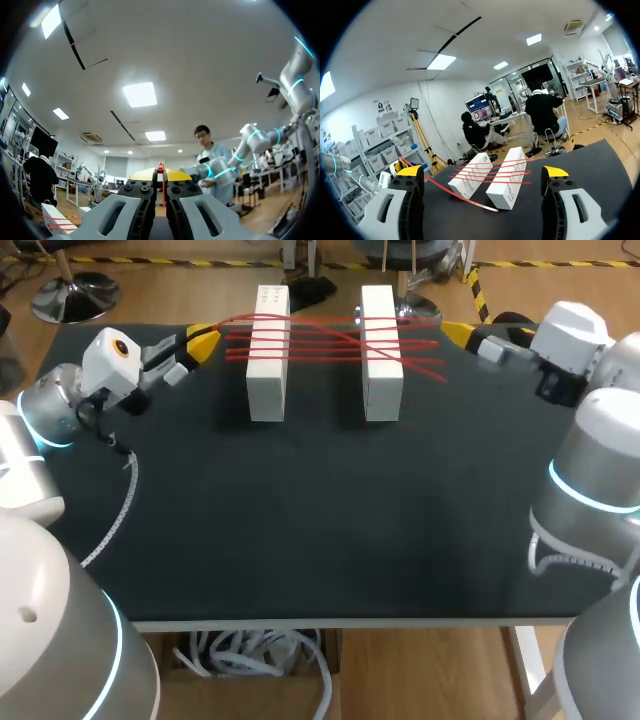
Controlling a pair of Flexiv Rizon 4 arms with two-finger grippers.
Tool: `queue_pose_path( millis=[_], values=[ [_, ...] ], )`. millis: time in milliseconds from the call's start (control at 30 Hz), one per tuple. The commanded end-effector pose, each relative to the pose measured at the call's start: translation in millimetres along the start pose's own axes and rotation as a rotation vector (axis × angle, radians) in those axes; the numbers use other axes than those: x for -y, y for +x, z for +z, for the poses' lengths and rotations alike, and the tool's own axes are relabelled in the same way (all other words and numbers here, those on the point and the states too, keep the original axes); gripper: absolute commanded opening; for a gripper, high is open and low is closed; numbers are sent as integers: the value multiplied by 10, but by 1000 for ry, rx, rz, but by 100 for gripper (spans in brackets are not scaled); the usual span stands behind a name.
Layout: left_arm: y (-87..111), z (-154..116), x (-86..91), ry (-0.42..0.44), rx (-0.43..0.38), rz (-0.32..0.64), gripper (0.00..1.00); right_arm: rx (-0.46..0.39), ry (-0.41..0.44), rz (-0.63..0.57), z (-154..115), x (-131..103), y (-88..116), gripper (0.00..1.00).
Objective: Grab the tape and strap the tape.
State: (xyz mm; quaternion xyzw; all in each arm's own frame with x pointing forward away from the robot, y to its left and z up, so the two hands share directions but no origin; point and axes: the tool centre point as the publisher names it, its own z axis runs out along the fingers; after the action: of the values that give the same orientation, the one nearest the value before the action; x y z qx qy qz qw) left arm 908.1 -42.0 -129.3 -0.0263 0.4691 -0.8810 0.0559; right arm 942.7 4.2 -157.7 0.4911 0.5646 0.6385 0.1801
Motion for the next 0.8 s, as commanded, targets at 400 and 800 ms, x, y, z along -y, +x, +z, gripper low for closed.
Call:
queue_pose_path(
  millis=[400,800],
  values=[
    [0,-2,-1,1,0,0,0,-24,-57,-12,14,77,43,42],
    [0,-2,-1,1,0,0,0,-28,-57,-6,19,75,42,100]
  ],
)
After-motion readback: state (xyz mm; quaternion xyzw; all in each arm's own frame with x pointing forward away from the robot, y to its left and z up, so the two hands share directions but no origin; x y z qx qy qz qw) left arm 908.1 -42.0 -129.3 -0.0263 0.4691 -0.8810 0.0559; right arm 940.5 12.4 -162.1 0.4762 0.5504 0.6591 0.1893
